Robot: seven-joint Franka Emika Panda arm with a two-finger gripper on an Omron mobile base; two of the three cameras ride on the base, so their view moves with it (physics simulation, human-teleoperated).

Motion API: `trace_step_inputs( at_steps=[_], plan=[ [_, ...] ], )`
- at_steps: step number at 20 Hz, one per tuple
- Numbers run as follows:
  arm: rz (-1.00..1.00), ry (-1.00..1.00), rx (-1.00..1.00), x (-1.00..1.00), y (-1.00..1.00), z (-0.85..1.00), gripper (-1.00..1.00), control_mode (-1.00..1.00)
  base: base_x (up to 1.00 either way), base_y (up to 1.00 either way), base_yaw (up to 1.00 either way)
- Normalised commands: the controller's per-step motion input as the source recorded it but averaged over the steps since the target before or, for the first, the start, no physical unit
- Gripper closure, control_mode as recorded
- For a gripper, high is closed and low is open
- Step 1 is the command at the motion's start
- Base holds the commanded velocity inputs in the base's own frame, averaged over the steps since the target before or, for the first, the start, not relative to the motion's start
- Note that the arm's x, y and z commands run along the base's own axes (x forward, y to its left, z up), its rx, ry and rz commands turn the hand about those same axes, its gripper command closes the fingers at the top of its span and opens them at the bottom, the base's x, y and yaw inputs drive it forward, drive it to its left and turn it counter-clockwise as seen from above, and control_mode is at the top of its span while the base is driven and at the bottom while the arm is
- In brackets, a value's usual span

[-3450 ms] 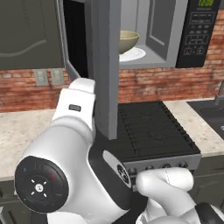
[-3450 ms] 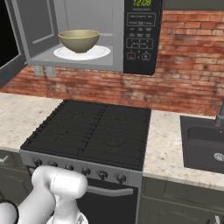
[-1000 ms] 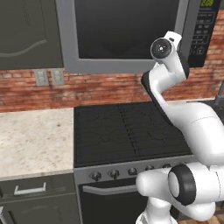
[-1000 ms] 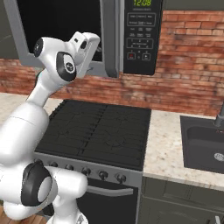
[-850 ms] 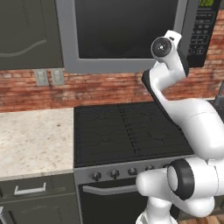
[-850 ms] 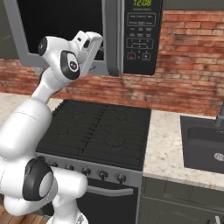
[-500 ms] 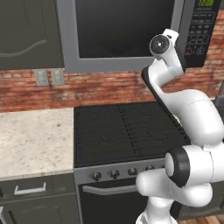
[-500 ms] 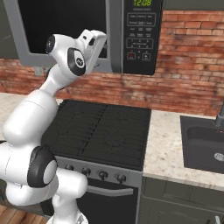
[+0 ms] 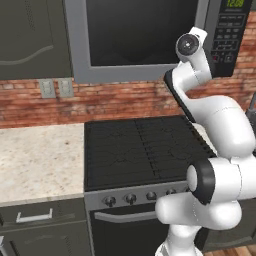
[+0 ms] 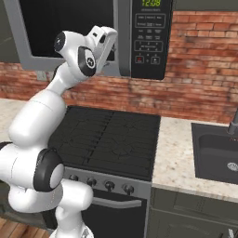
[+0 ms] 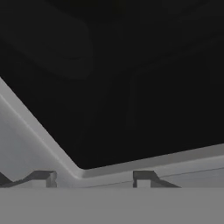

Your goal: Pick the avocado from the sink and place it in the bowl. Then pick the bowl and place it in the microwave. Then close the microwave door and press the start button.

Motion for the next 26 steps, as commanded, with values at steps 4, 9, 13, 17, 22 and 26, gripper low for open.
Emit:
trace_step_inputs(
  at_steps=[4, 9, 13, 17, 22, 26],
  plan=[
    [0.03, -0.01, -0.01, -0.21, 0.23, -0.02, -1.00, -1.00, 0.00, 0.00, 0.00],
    [0.03, -0.06, -0.01, -0.94, 0.09, 0.14, -1.00, -1.00, 0.00, 0.00, 0.00],
    [0.15, -0.01, 0.00, -1.00, -0.04, 0.53, -1.00, -1.00, 0.00, 0.00, 0.00],
    [0.16, 0.03, 0.00, -1.00, -0.12, 0.36, -1.00, -1.00, 0.00, 0.00, 0.00],
    [0.16, 0.08, 0.00, -1.00, -0.55, 0.02, -1.00, -1.00, 0.00, 0.00, 0.00],
    [0.16, 0.05, 0.00, -0.90, -0.86, -0.21, -1.00, -1.00, 0.00, 0.00, 0.00]
  ],
)
